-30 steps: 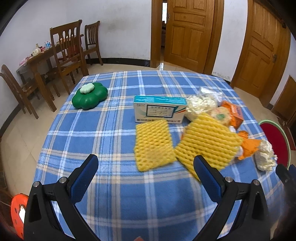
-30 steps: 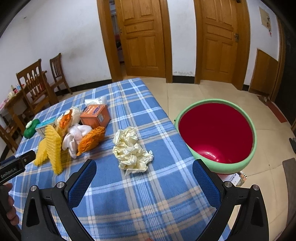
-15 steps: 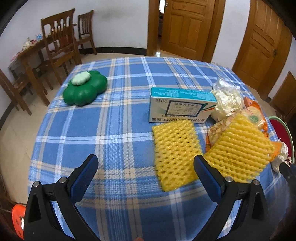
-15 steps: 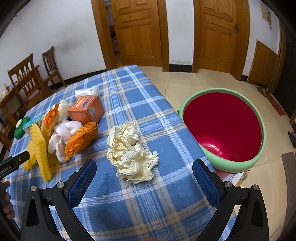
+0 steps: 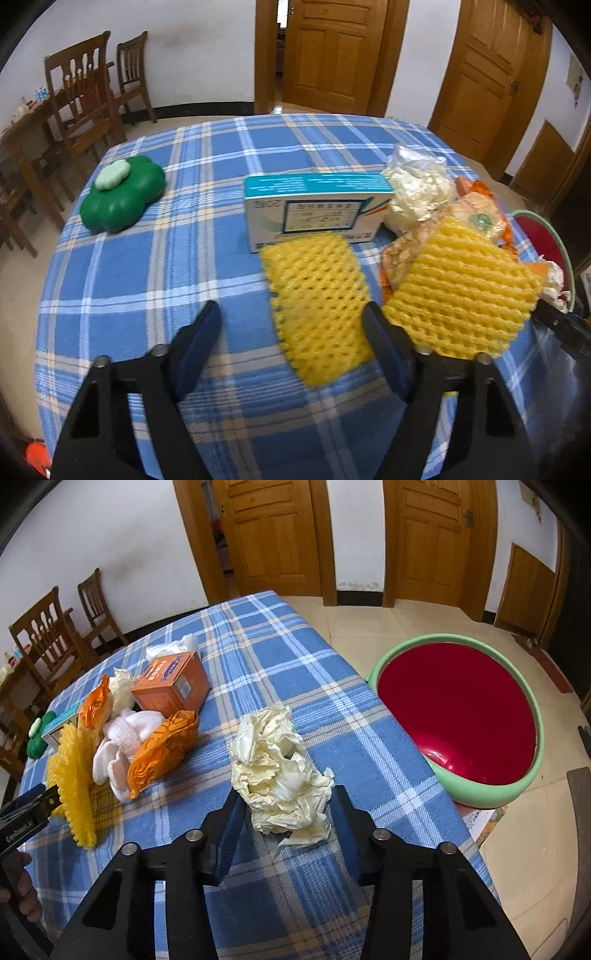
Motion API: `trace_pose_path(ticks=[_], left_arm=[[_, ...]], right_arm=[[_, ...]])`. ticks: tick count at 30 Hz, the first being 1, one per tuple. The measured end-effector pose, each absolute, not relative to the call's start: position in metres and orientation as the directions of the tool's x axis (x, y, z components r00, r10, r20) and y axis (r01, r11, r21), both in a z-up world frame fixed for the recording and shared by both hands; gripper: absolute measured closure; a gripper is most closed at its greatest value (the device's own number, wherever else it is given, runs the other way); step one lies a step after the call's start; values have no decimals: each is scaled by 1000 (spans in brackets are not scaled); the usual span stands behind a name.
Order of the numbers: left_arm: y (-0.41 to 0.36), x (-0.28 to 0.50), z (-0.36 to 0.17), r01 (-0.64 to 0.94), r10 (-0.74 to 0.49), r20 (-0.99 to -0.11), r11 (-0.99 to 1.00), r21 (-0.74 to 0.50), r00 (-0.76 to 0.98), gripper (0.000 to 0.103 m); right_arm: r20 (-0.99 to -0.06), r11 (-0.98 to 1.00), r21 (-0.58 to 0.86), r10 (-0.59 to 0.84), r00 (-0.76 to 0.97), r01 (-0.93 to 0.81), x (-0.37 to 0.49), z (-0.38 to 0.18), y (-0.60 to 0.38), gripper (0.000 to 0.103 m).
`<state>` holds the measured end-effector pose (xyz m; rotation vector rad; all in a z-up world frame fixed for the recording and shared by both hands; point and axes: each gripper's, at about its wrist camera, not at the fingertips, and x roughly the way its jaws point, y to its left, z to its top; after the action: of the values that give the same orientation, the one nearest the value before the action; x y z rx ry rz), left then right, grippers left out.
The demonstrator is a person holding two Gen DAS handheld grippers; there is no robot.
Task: Collect trash
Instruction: 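Grasp the crumpled tissue paper with the right gripper while the left grasps a yellow foam net, then carry the tissue paper over the red bucket with the right gripper and release it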
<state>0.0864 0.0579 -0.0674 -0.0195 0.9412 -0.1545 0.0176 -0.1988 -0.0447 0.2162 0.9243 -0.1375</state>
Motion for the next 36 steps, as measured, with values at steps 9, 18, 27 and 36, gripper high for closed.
trace_pose_path(ticks=[9,18,27,36], left_arm=[[52,71,-63,146,-245,-777,969,-198,579,80],[51,43,-36,94,-241,-754,968,-232,611,87],[30,21,15,156,-267,-700,963,-220,663,87],[-31,32,35,293,-384,-693,922,-254,610,87]], right_arm=[[-797,961,205,53,602,187,11,-43,-208,69],[-763,965,236,110,636,116,-3,-28,-212,76],[-704,963,258,130,698,81,-24,-6,-224,76],[-665,948,295,115,738,118,-34,11,-256,76]])
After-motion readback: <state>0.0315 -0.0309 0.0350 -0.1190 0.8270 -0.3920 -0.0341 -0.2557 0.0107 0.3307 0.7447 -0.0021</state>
